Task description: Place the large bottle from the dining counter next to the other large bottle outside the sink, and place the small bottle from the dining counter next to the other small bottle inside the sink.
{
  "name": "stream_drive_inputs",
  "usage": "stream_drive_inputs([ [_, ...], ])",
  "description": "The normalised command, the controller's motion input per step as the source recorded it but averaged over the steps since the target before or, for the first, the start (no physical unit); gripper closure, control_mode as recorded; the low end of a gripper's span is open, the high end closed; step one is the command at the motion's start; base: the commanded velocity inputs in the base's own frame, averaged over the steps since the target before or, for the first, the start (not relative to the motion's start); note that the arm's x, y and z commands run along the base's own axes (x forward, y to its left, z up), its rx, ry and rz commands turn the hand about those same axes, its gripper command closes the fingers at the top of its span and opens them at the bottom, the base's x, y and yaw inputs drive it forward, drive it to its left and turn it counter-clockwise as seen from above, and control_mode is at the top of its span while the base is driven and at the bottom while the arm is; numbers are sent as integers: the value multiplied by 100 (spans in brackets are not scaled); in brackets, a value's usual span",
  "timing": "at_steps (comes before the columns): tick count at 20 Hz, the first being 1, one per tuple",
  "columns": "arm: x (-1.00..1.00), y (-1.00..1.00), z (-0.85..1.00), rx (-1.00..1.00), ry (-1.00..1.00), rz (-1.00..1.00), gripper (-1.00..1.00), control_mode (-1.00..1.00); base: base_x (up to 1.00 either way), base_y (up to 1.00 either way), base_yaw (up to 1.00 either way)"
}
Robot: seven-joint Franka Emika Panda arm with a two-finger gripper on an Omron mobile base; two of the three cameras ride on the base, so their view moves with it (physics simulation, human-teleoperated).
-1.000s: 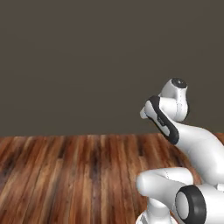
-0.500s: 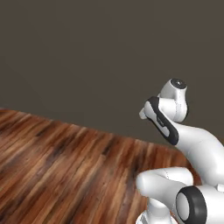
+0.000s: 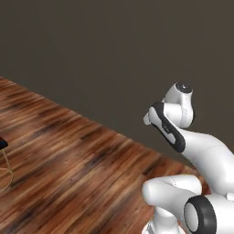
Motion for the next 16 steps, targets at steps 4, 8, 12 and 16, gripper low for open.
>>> stream_drive_inputs([
  [4, 0, 0, 0, 0, 0, 0, -100, 100, 100, -16, 35],
  [8, 0, 0, 0, 0, 0, 0, -100, 100, 100, -13, 35],
  [12, 0, 0, 0, 0, 0, 0, -100, 100, 100, -3, 39],
  [16, 0, 0, 0, 0, 0, 0, -100, 100, 100, -5, 42],
])
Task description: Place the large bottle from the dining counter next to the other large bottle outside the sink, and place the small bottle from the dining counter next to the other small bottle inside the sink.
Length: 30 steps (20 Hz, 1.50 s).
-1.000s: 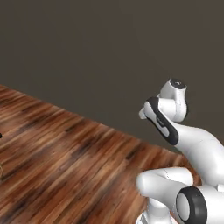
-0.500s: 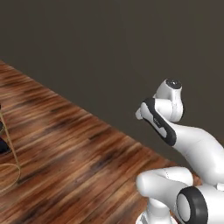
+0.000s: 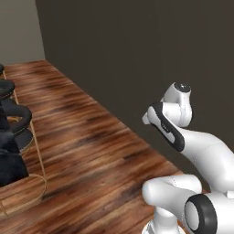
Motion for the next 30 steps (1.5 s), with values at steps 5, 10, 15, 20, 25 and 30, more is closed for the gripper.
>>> stream_drive_inputs([
  [5, 0, 0, 0, 0, 0, 0, -100, 100, 100, -12, 44],
  [10, 0, 0, 0, 0, 0, 0, -100, 100, 100, -36, 42],
  [15, 0, 0, 0, 0, 0, 0, -100, 100, 100, -39, 35],
  [20, 0, 0, 0, 0, 0, 0, -100, 100, 100, -37, 31],
  [25, 0, 0, 0, 0, 0, 0, -100, 100, 100, -33, 30],
  [30, 0, 0, 0, 0, 0, 0, -100, 100, 100, -41, 36],
])
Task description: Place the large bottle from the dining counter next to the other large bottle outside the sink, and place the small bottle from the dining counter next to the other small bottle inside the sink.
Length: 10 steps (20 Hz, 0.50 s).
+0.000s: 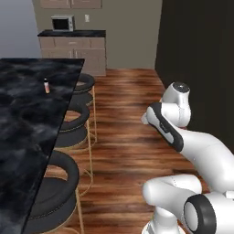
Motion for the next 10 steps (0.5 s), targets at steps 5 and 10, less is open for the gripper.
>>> stream_drive_inputs([
  [5, 0, 0, 0, 0, 0, 0, -100, 100, 93, -47, 47],
  [10, 0, 0, 0, 0, 0, 0, -100, 100, 70, -55, 55],
])
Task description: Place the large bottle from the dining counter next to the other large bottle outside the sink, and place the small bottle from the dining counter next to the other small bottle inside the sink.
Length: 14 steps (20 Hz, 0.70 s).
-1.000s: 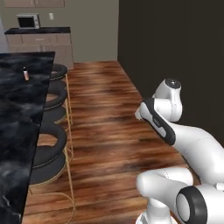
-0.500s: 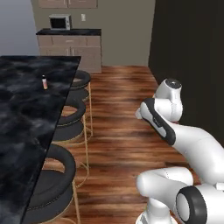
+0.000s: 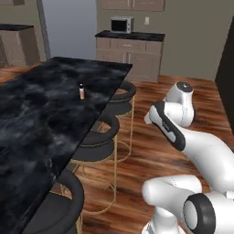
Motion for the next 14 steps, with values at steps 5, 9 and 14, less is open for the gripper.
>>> stream_drive_inputs([
  [5, 0, 0, 0, 0, 0, 0, -100, 100, 68, -55, 60],
  [9, 0, 0, 0, 0, 0, 0, -100, 100, 35, -49, 56],
  [14, 0, 0, 0, 0, 0, 0, -100, 100, 0, -46, 41],
])
